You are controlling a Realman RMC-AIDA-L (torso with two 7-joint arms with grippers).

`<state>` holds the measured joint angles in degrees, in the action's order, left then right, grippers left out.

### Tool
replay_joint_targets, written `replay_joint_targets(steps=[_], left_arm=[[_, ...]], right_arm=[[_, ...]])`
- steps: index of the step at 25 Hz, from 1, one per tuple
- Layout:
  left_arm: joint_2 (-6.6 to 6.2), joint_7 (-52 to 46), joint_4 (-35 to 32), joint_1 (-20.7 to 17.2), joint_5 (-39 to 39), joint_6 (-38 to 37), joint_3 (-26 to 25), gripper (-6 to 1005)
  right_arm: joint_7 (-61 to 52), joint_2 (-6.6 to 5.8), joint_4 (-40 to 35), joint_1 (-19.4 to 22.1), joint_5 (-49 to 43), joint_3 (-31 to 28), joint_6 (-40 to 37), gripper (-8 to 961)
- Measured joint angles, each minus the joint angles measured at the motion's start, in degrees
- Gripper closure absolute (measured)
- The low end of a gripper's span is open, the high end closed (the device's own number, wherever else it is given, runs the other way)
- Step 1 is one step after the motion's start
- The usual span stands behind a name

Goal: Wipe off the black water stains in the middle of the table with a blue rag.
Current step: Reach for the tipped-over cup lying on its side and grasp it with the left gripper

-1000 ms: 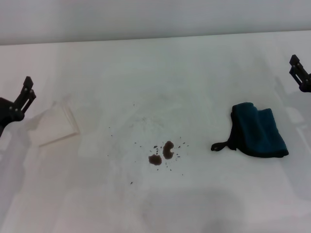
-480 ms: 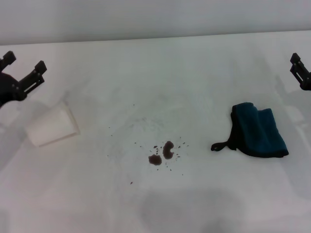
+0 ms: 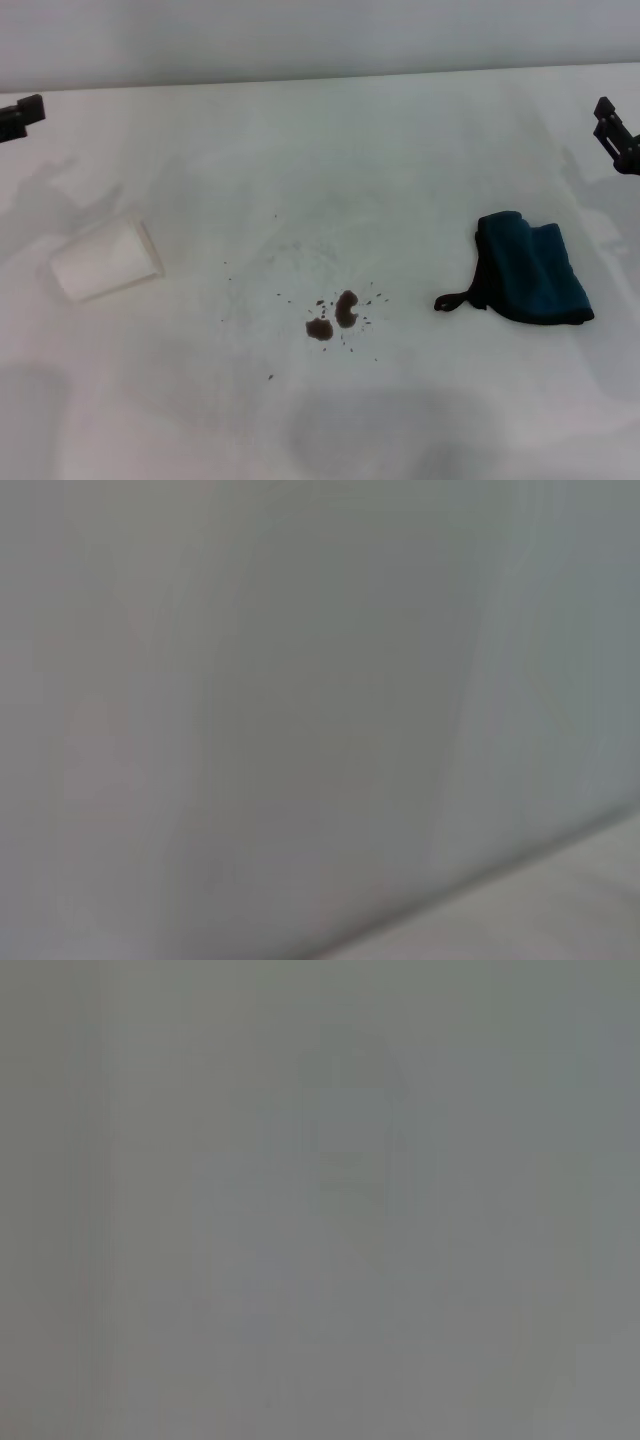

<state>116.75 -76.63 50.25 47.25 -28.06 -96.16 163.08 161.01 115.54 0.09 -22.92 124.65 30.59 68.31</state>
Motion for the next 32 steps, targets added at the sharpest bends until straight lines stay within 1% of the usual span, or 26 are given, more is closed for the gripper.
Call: replay_joint_targets(steps=[4,8,13,16,18,23,24,32], left_arm=[[-0.97,-0.4,7.0,4.4,11.8,-5.5,0.1,123],[-2.26,2.4,9.6,8.2,23.6,-6.6,0.1,121],[-2.53,8.0,13.5,11.9,29.8,-6.7,0.2,121],[-2.47,10.4,13.5,13.6,33.0,-6.0,0.3,122],[-1.96,11.5,12.9,14.7,35.1,-5.6,0.3,122],[1.00,15.7,13.0,16.1,39.0,-3.4,0.3,121],[1.29,16.1,12.9,16.1,39.6,-2.7,0.3,121],[1.91,16.1,8.4,14.9,41.9,1.6,0.2,120]], right_arm=[[0.0,0.02,0.0,-0.1,0.2,-0.1,0.0,257],[0.0,0.04,-0.1,-0.4,0.3,-0.1,0.0,257],[0.0,0.10,-0.1,-1.2,0.3,-0.1,0.0,257],[0.0,0.26,0.1,-1.9,0.3,-0.1,0.2,257],[0.0,0.29,0.4,-2.2,0.4,-0.1,0.1,258],[-1.0,0.48,0.5,-2.3,0.4,-0.2,0.6,258],[-1.3,0.49,0.5,-2.4,0.4,-0.2,0.6,258],[-1.7,0.47,0.6,-2.4,0.4,-0.2,0.5,258]])
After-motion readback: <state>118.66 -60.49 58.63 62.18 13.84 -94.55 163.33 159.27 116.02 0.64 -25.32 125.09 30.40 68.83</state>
